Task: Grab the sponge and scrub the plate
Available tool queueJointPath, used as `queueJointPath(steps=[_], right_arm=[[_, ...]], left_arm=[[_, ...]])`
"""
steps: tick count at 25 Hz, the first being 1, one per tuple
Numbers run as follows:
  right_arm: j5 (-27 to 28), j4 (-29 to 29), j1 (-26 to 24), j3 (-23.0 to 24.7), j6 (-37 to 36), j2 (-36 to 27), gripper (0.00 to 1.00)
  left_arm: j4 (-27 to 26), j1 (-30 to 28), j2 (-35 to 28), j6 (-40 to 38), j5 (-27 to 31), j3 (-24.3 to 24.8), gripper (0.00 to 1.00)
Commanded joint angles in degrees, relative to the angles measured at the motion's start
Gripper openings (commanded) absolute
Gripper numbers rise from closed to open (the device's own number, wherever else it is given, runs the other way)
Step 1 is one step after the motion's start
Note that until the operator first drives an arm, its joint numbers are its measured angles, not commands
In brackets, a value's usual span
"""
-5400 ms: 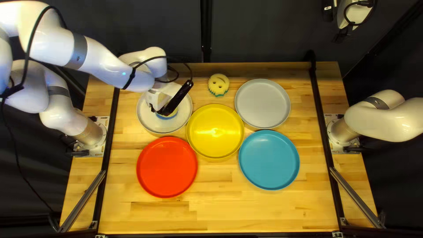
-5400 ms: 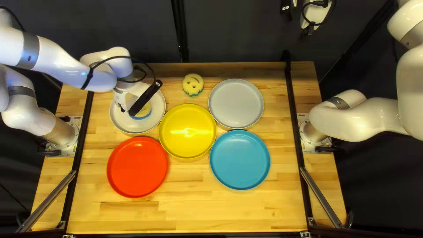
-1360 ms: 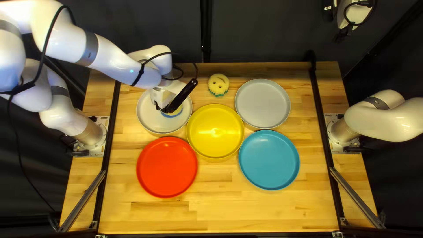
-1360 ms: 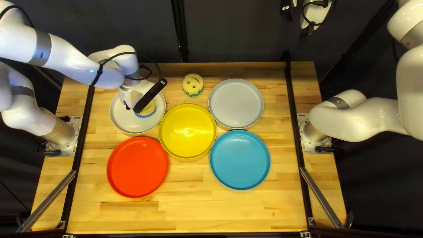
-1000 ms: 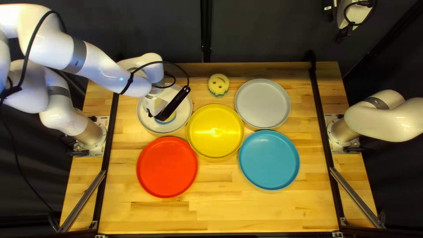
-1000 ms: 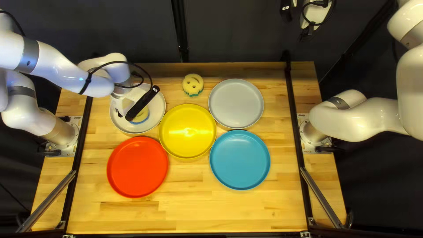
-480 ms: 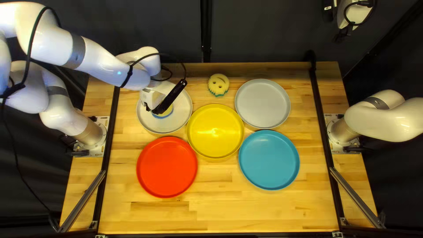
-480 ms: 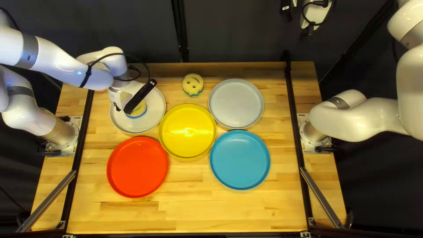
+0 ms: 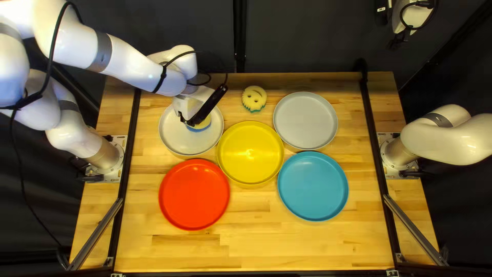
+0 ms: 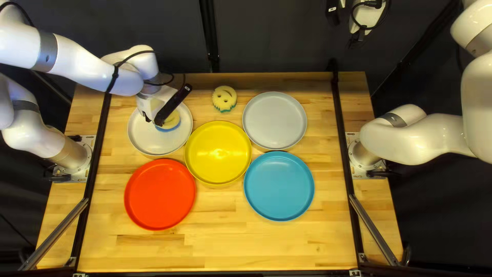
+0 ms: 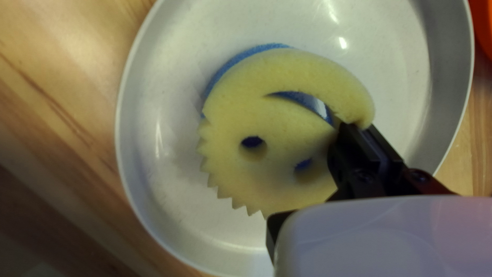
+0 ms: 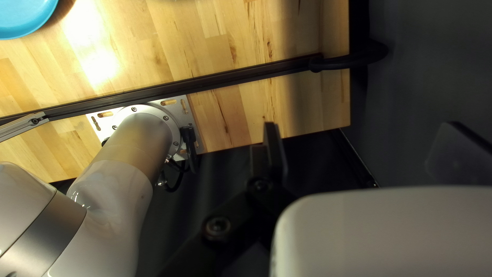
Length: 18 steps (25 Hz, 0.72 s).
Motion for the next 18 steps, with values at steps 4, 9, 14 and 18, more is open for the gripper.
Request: queueJointPath(steps=[4, 9, 14, 18], right_arm=[[0.0, 0.0, 0.0, 0.0, 0.0, 0.0, 1.00], [0.0, 0.0, 0.0, 0.0, 0.0, 0.0, 1.00], [0.0, 0.0, 0.0, 0.0, 0.0, 0.0, 1.00], [0.0, 0.0, 0.0, 0.0, 0.0, 0.0, 1.00]], left_arm=[[1.2, -0.3, -7.8, -2.3, 0.5, 7.4, 0.00], [1.6, 0.1, -10.8, -3.2, 1.2, 10.0, 0.00], [0.6, -1.5, -8.2, -3.5, -0.7, 9.3, 0.00], [0.0, -2.9, -5.8, -3.8, -1.4, 7.2, 0.00]])
